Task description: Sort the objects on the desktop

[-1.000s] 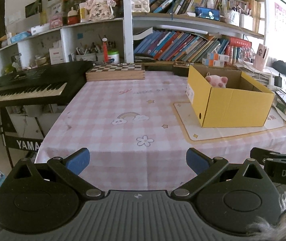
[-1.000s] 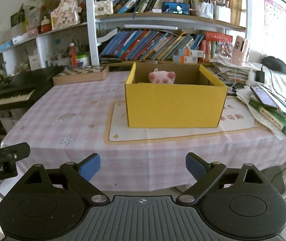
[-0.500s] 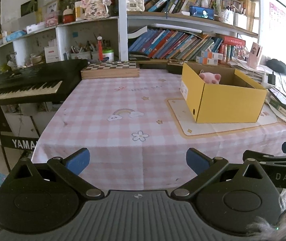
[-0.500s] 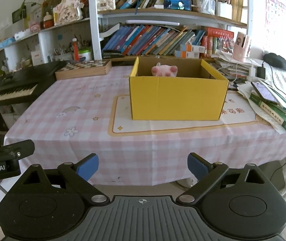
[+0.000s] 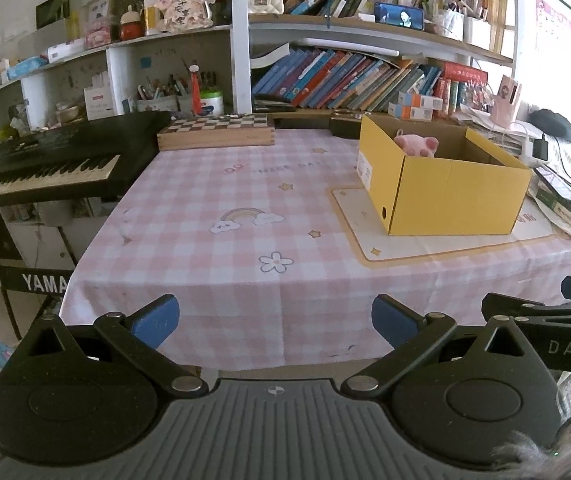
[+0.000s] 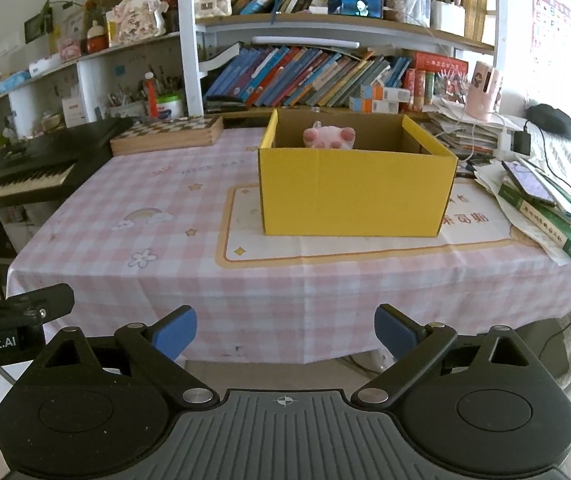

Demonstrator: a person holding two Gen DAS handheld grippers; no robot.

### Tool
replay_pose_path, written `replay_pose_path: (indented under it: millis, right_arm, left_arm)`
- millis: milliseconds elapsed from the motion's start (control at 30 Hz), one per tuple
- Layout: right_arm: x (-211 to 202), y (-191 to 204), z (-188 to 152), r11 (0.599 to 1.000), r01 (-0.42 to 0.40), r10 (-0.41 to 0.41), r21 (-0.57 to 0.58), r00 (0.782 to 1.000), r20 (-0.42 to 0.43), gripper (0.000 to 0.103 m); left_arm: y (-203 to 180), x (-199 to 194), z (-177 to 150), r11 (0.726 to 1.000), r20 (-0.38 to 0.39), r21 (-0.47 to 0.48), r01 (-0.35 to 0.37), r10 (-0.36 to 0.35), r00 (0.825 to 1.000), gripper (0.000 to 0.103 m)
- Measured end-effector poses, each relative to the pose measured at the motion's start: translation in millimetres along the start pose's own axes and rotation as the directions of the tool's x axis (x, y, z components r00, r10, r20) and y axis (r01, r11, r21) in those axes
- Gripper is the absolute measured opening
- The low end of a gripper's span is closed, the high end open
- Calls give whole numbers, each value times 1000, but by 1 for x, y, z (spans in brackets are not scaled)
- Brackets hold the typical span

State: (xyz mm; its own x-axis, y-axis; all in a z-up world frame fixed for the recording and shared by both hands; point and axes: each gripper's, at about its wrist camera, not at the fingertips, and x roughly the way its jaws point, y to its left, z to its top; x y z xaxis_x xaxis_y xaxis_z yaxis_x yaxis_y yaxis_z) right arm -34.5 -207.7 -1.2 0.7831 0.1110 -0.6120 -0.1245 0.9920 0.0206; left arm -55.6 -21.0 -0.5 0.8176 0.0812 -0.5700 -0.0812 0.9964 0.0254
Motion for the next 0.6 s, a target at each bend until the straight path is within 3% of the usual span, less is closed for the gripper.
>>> replay_pose_path:
  millis: [600]
  right_arm:
    - [2, -2, 0, 1000, 0, 0, -1, 1000, -5, 98]
  left_arm:
    - [-1, 3, 0, 1000, -10, 1, 8, -8, 1000, 103]
